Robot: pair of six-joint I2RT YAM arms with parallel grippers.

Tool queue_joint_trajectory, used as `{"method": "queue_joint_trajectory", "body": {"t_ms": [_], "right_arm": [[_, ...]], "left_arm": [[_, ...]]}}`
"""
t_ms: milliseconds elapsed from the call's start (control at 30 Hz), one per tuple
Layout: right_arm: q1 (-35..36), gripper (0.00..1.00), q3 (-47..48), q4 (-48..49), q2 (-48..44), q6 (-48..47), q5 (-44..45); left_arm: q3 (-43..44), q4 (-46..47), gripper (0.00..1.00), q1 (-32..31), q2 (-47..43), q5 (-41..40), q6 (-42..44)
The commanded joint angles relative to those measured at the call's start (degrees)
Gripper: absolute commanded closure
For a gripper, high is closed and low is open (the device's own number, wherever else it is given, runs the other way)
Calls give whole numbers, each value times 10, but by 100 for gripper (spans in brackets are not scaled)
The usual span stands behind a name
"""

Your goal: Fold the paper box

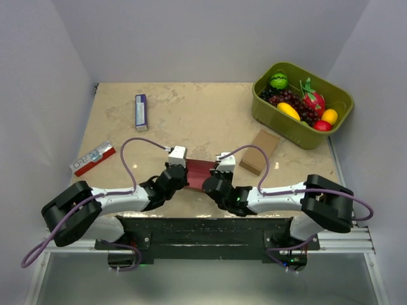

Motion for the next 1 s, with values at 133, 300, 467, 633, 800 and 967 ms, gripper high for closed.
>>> {"method": "queue_joint_trajectory", "body": {"t_ms": [133, 300, 467, 633, 800, 967], "right_arm": [[35, 100, 25, -78, 21, 153, 41], [46, 100, 35, -158, 38, 240, 59], [54, 100, 45, -197, 49, 296, 69], [65, 100, 69, -284, 61, 374, 87], [81, 100, 85, -358, 74, 439, 93], [93, 100, 97, -400, 90, 490, 93]], "left_arm": [[-41, 75, 100, -35, -2, 9, -57], [-57, 72, 100, -38, -2, 9, -68], [-80, 74, 100, -45, -5, 8, -82], [-94, 64, 100, -56, -12, -3, -94], [-108, 59, 100, -68, -18, -18, -104], [-112, 51, 100, -80, -10, -33, -114]]}}
